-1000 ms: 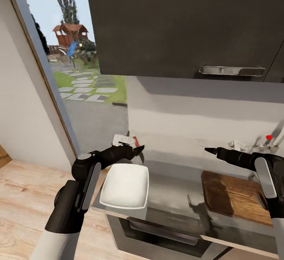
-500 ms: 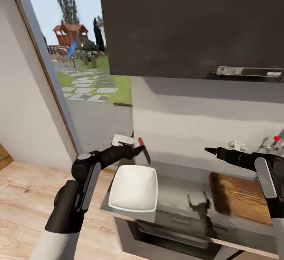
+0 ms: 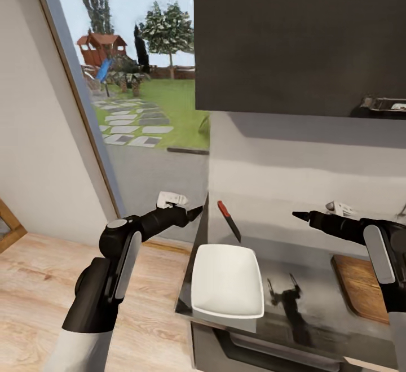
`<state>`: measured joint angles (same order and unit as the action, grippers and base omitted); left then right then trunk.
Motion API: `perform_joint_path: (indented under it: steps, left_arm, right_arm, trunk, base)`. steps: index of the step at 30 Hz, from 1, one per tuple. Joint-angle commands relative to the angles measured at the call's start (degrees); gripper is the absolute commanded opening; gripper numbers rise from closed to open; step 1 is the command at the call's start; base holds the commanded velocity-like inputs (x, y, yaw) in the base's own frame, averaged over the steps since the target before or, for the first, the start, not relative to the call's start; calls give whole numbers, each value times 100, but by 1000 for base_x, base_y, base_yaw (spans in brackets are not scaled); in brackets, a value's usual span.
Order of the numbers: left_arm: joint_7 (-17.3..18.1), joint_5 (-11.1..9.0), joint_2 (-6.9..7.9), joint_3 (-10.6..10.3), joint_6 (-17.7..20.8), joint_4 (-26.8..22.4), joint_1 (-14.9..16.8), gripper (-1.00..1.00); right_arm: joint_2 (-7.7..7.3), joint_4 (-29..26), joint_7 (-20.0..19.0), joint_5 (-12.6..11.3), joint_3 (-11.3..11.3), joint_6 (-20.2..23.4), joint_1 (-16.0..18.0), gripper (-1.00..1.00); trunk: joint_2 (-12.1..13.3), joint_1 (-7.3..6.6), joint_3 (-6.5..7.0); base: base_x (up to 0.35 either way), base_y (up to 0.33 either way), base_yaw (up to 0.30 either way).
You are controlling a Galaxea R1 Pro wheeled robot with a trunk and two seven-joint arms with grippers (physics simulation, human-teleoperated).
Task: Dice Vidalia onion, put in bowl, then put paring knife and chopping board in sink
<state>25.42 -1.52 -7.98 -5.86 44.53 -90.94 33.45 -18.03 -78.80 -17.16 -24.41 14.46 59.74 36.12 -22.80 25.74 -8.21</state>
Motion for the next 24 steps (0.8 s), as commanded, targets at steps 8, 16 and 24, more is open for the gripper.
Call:
perform_joint_path:
  steps: [8,16,24]
  left_arm:
    - [-1,-15,7,13,30,1,3,100]
    - [-43,-14,22,181,178,90,22,100]
    - [-127,-7,19,387,534,915,490,100]
  right_arm:
    - [1,1,-19,85,-271,26,4,100]
    - [1,10,562,111,-677,26,5,100]
    - [5,25,1170,112,-861,-172,4,100]
  trunk:
    - [-12,4,-12]
    - [-12,4,-12]
    - [-12,4,-12]
  base:
    - [114,309,0]
    - [72,81,0]
    - [1,1,0]
